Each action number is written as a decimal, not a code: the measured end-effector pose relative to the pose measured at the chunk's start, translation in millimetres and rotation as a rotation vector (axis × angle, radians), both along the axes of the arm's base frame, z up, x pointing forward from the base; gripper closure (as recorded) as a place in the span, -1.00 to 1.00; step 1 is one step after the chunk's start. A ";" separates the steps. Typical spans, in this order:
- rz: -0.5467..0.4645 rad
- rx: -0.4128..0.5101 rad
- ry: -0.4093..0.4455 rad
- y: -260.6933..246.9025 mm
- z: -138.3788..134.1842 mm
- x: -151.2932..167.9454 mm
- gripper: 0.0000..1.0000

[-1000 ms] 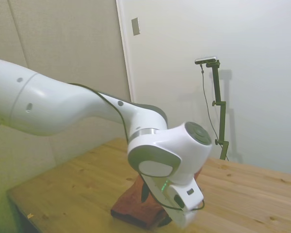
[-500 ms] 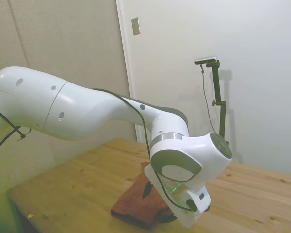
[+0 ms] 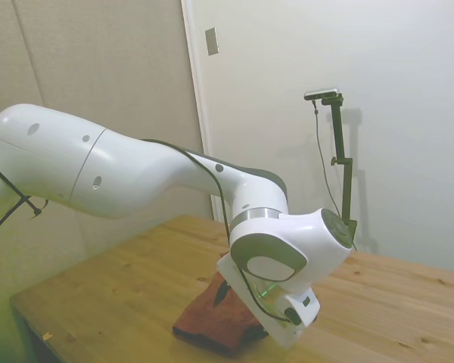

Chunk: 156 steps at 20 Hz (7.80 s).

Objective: Unfold the shorts

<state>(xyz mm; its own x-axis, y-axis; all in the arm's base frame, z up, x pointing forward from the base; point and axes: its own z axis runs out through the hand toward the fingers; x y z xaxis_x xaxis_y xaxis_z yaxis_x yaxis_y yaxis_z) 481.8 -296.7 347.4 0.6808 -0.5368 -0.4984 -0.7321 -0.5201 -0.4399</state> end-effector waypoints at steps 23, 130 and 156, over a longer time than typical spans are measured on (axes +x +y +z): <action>0.026 0.010 -0.018 15.5 6.9 -4.6 1.00; -0.568 -0.280 -0.058 111.1 9.4 106.2 1.00; -0.385 -0.292 -0.191 251.5 71.5 171.0 1.00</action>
